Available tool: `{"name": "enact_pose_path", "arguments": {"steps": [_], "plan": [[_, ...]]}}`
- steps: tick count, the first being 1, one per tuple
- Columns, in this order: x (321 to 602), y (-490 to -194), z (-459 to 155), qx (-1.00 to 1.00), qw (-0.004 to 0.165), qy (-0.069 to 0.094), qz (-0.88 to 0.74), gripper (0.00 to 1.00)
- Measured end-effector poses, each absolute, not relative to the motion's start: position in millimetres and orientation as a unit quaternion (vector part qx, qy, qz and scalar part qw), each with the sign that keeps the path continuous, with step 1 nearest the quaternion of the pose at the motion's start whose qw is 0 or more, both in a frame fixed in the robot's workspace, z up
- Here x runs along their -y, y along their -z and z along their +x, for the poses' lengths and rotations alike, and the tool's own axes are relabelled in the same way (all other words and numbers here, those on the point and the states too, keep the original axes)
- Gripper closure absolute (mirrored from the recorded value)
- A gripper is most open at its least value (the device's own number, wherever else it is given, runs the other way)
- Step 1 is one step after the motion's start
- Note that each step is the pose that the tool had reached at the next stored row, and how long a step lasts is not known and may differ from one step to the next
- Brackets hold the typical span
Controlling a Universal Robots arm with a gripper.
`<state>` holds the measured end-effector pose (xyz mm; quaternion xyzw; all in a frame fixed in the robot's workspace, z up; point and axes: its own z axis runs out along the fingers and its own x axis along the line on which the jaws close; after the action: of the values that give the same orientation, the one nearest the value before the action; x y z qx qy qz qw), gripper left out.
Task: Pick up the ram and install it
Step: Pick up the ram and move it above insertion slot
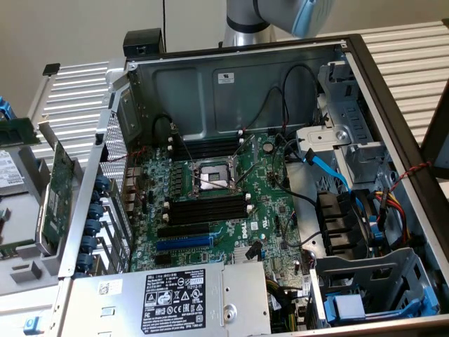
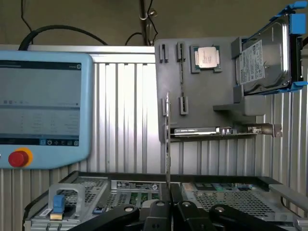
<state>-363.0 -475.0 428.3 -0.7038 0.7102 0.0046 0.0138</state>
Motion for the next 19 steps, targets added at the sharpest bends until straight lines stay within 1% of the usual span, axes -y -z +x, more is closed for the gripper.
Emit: {"name": "enact_pose_path", "arguments": {"steps": [9,19], "plan": [[475,-447,-325,-0.710,0.014,-0.005,-0.704,0.87],[475,-452,-280,-0.709,0.014,-0.005,-0.705,0.87]]}}
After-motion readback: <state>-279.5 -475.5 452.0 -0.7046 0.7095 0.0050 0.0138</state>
